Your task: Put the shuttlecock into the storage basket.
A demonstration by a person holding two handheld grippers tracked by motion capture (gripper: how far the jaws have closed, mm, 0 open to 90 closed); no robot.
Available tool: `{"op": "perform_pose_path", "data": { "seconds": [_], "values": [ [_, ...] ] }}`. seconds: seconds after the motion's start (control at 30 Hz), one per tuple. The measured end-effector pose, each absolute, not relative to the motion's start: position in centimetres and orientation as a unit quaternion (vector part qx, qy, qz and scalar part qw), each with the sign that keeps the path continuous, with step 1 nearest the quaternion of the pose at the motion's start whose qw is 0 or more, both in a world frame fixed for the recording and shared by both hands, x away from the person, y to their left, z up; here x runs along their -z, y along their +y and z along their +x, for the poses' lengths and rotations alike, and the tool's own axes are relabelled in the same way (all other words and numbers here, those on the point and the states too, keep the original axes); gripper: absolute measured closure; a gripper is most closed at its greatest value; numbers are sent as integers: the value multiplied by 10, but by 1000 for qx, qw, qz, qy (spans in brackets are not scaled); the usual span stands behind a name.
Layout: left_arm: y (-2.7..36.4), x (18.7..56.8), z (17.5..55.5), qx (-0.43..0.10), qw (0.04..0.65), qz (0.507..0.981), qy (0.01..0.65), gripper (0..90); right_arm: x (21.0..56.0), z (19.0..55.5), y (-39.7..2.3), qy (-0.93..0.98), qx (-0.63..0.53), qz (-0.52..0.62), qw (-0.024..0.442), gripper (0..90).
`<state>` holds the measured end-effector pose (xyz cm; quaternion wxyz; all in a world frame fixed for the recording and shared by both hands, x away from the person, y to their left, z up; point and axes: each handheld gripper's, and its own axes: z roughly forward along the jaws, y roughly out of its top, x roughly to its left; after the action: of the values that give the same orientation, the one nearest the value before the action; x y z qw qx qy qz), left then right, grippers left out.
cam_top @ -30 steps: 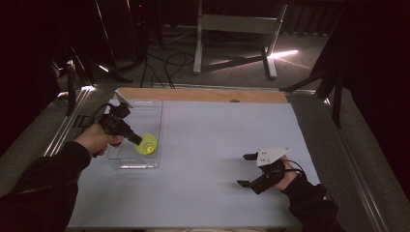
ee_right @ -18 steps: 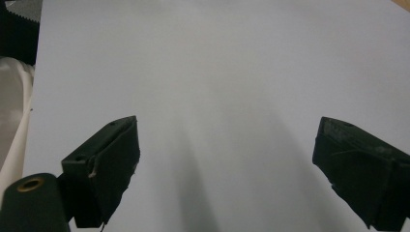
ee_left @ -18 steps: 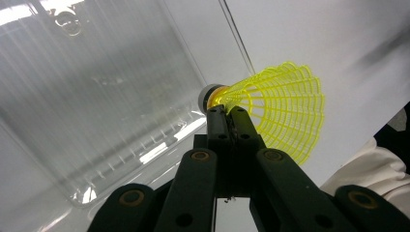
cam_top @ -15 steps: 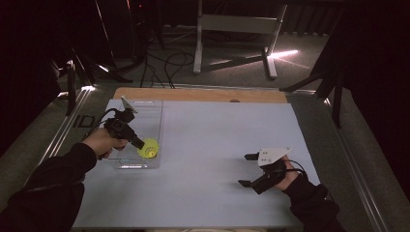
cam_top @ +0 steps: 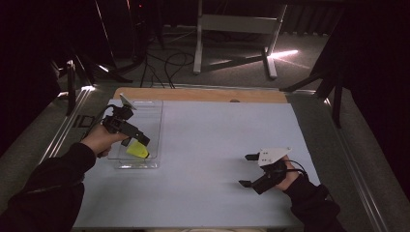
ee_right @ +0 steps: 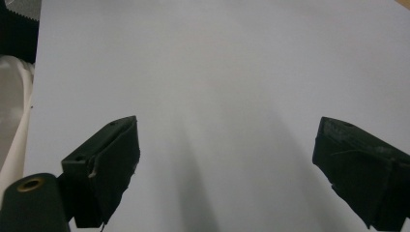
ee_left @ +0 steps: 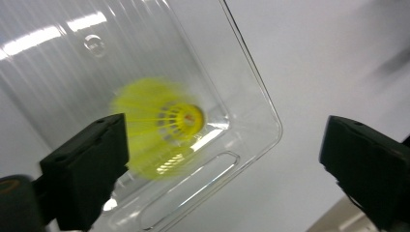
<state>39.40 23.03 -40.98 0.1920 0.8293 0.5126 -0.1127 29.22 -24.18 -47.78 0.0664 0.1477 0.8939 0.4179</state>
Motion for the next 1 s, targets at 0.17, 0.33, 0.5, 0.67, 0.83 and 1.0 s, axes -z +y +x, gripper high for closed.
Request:
{"op": "perform_pose_path", "data": {
  "seconds": [0.17, 0.33, 0.5, 0.67, 0.83, 1.0],
  "values": [
    [230, 409, 391, 113, 198, 836, 500, 3, 477, 292, -242, 894, -417, 147, 67, 96],
    [224, 404, 384, 86, 211, 855, 466, 3, 477, 291, -241, 894, -417, 147, 69, 96],
    [217, 400, 376, 48, 235, 868, 436, 3, 477, 290, -241, 893, -418, 150, 69, 95],
    [209, 398, 370, 17, 266, 876, 403, 3, 481, 290, -245, 886, -426, 170, 68, 95],
    [195, 399, 365, -13, 297, 884, 362, 3, 485, 287, -248, 879, -434, 184, 63, 95],
    [177, 403, 360, -36, 310, 894, 321, 3, 488, 285, -252, 872, -439, 206, 67, 95]
  ]
}}
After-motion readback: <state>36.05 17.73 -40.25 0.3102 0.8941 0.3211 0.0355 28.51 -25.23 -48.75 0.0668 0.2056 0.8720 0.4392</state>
